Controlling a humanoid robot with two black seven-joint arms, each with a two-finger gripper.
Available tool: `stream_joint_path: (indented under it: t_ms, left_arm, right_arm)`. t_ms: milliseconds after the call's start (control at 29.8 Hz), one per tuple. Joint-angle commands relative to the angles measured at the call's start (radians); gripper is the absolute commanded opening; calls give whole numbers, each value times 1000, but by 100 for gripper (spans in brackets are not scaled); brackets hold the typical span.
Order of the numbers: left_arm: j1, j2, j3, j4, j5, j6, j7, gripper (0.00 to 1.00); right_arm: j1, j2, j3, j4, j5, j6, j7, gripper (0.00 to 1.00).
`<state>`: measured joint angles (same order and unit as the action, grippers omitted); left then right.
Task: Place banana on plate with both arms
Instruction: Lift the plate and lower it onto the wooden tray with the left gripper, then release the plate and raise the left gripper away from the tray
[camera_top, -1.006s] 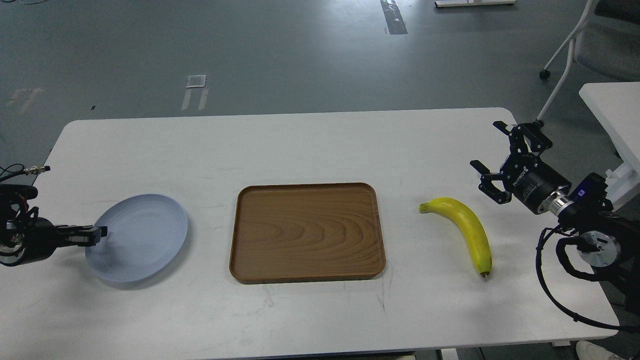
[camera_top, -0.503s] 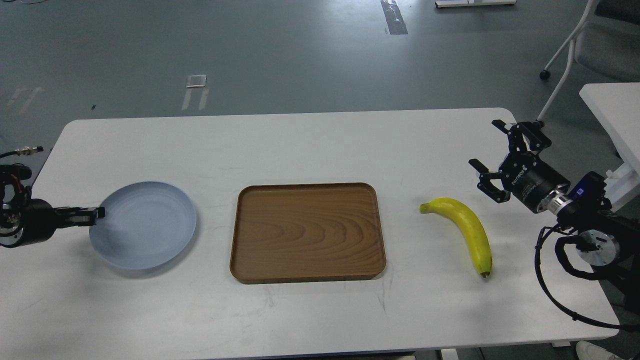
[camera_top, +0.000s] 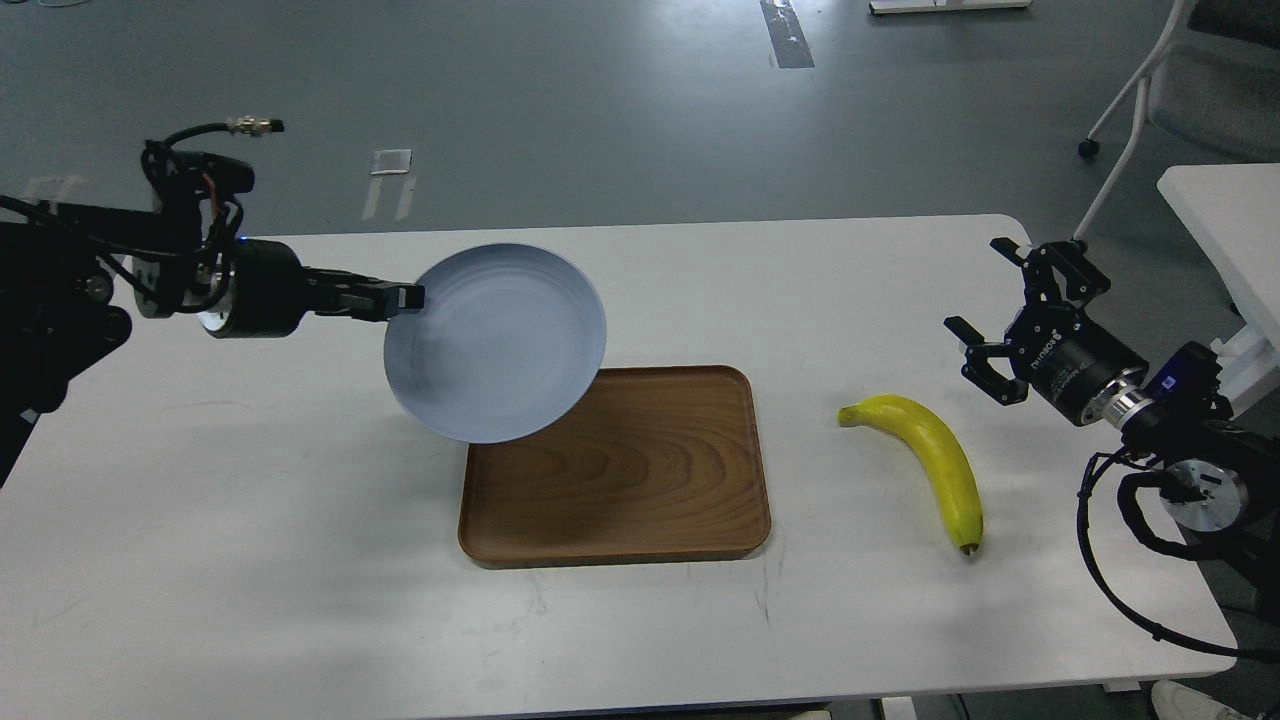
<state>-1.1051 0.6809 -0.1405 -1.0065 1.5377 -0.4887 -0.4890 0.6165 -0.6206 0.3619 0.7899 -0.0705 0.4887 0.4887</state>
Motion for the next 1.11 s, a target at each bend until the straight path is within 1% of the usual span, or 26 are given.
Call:
stream_joint_path:
  t_ms: [0,168,436,536,670,1073]
  left_arm:
    - [-31,-110,51,29,6,0,0,0]
    - [-41,-251,116,140,6,0,0,0]
    - [-25,-391,121,302,6,0,0,0]
    - [-21,-420,130,331,6,0,0,0]
    - [-22,-432,205,336,-5,0,10,0]
    - [-15,-475,213,378,-7,16,17,0]
  right_arm:
    - [0,-2,0,0,0,0,0,99]
    - [0,-4,0,-1,0,0,0,100]
    - [-1,-5,0,-1,0,0,0,99]
    - [-1,-5,0,-1,0,0,0,99]
    - [0,-7,0,-1,0,0,0,99]
    - [-3,-4,0,-1,0,0,0,100]
